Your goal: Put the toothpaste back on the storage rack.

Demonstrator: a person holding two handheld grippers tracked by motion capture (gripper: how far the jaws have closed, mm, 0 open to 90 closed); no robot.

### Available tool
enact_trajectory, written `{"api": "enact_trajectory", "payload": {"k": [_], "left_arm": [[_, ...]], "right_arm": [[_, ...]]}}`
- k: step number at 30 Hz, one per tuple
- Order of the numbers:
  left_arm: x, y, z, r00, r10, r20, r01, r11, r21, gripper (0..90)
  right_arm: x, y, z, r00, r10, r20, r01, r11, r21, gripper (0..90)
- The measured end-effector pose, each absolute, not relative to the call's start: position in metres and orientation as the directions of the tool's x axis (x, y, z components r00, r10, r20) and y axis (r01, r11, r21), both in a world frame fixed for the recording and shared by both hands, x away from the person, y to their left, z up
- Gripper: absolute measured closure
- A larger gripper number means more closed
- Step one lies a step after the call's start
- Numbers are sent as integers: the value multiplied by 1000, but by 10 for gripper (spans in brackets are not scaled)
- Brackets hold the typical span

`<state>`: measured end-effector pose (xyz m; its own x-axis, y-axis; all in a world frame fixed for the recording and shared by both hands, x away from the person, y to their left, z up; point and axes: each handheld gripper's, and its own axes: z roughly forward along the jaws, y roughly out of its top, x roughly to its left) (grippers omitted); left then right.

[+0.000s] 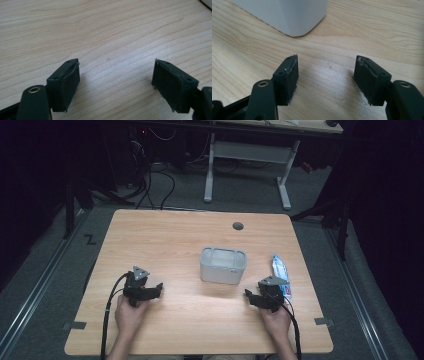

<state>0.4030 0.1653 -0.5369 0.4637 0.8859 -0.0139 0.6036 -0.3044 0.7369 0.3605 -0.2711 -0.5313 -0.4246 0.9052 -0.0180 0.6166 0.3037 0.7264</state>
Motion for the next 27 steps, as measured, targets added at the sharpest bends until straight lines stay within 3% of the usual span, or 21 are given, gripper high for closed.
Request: {"api": "enact_trajectory", "payload": {"k": [27], "left_arm": [[403, 166, -537, 466, 885, -15, 603, -305, 737, 224]], "right_arm": [[360, -271, -531, -415, 909, -18, 620, 298, 726, 357]]}}
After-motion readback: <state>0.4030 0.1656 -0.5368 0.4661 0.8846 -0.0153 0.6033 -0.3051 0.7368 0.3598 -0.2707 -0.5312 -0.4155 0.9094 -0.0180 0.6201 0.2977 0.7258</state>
